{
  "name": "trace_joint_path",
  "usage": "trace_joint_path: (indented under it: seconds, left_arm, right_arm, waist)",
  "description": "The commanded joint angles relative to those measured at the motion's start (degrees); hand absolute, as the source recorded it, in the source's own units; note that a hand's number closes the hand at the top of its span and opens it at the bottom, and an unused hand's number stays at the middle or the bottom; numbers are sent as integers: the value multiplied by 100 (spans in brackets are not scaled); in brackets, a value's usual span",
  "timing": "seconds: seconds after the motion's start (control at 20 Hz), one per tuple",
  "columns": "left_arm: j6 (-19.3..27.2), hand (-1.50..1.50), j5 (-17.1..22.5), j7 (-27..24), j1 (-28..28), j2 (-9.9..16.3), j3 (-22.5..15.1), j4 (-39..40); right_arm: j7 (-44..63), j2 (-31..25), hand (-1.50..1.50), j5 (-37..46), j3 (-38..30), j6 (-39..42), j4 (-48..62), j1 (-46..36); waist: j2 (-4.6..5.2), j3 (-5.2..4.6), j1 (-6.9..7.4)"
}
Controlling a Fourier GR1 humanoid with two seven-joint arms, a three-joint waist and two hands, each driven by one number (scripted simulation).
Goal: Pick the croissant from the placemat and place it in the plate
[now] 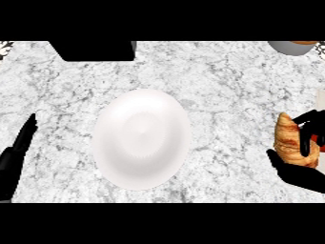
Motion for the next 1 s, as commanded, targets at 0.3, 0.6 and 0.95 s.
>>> trace_joint_path:
  seconds: [0.3, 0.6, 0.95]
  left_arm:
    - [53, 0, -189, 96, -274, -135, -41, 91]
    - [-180, 0, -26, -64, -65, -36, 94, -7]
    - [-466, 0, 81, 348, -133, 178, 251, -279]
  right_arm:
    - [1023, 722, 150, -60, 1223, 1113, -677, -1509]
    - [2430, 1891, 150, 754, 2650, 765, 139, -2562]
    - [3035, 1921, 150, -89, 2584, 323, 1743, -3655]
  waist:
    - [31, 1, 98]
    - [28, -2, 158]
    - [28, 5, 156]
